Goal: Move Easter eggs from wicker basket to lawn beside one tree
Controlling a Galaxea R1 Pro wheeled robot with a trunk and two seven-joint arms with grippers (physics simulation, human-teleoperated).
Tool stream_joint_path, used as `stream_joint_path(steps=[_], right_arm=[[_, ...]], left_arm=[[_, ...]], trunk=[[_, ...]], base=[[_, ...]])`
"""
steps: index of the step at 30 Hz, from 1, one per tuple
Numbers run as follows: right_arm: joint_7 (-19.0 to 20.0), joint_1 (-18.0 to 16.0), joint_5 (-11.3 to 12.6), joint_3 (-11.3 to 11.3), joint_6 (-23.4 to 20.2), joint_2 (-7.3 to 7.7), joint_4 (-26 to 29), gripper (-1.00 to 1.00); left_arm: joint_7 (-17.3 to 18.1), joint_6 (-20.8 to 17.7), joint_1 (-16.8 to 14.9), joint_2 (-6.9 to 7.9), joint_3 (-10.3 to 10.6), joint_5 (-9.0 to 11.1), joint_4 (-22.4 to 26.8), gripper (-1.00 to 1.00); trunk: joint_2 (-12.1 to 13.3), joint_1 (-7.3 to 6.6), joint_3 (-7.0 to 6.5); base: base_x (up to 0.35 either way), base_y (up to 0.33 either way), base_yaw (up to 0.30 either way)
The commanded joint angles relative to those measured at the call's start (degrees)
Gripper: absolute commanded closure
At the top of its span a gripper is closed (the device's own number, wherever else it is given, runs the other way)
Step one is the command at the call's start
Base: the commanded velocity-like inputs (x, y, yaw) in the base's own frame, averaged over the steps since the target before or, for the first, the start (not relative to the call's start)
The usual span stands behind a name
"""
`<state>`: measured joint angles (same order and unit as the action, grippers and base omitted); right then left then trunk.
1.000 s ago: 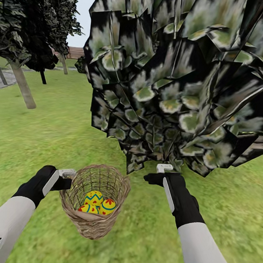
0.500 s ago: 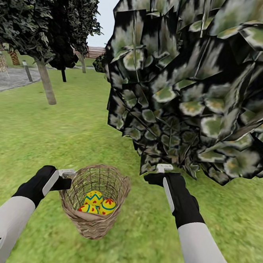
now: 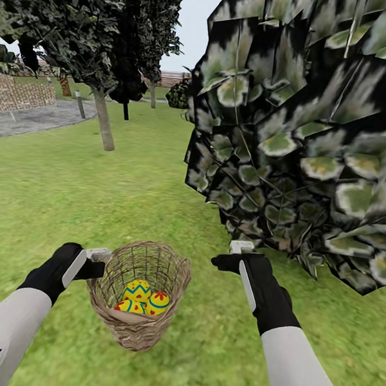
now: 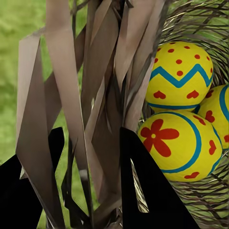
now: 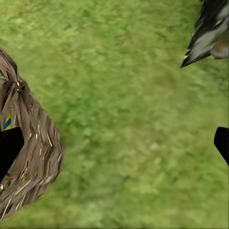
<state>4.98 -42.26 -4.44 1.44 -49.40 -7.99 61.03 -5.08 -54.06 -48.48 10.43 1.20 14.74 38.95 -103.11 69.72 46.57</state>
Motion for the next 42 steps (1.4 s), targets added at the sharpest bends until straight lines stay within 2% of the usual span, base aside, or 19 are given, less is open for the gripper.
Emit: stream_joint_path(steps=[1, 42], right_arm=[[0.5, 0.0, -0.5, 0.0, -0.3, -0.01, 0.1, -1.00], [0.5, 0.0, -0.5, 0.0, -0.3, 0.01, 0.0, -1.00]], left_arm=[[-0.5, -0.2, 0.0, 0.03, 0.1, 1.2, 0.1, 1.00], [-0.5, -0.2, 0.0, 0.03, 0.1, 1.2, 0.0, 1.00]], trunk=[[0.0, -0.01, 0.05], [0.0, -0.01, 0.05]], base=[[0.000, 0.000, 0.297], [0.000, 0.000, 0.297]])
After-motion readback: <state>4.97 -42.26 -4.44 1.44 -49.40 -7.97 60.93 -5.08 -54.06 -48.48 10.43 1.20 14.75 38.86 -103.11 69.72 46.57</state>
